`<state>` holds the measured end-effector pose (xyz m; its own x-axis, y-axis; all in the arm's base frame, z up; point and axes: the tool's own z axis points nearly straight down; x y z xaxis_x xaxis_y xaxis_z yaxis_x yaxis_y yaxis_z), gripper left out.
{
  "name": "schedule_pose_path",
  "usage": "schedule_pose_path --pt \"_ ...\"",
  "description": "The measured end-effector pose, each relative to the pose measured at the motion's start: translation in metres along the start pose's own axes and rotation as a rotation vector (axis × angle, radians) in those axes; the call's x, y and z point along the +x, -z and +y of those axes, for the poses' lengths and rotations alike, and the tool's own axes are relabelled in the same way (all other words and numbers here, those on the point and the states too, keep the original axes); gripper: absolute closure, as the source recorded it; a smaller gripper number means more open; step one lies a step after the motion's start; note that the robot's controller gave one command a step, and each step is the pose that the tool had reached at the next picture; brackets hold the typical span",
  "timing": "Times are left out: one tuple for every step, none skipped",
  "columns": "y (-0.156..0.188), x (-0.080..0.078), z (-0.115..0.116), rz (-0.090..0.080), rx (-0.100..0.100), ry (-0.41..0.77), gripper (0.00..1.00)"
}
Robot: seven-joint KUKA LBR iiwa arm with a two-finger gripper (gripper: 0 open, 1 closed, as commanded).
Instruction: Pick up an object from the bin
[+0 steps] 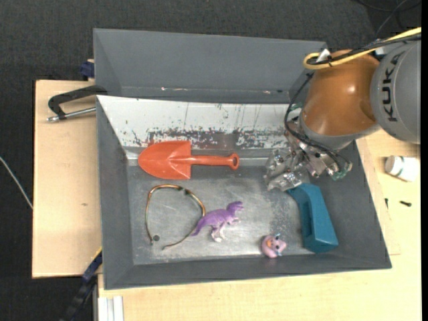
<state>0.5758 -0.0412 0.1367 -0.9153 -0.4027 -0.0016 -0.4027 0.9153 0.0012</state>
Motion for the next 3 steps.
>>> schedule_pose_path --pt "0.0 0.0 0.0 0.0 0.0 0.0 1.0" --pt "0.034 -0.002 -0.002 0.0 0.0 0.078 1.0" --pt "0.094 -0.012 0.002 -0.002 0.001 0.058 1.0"
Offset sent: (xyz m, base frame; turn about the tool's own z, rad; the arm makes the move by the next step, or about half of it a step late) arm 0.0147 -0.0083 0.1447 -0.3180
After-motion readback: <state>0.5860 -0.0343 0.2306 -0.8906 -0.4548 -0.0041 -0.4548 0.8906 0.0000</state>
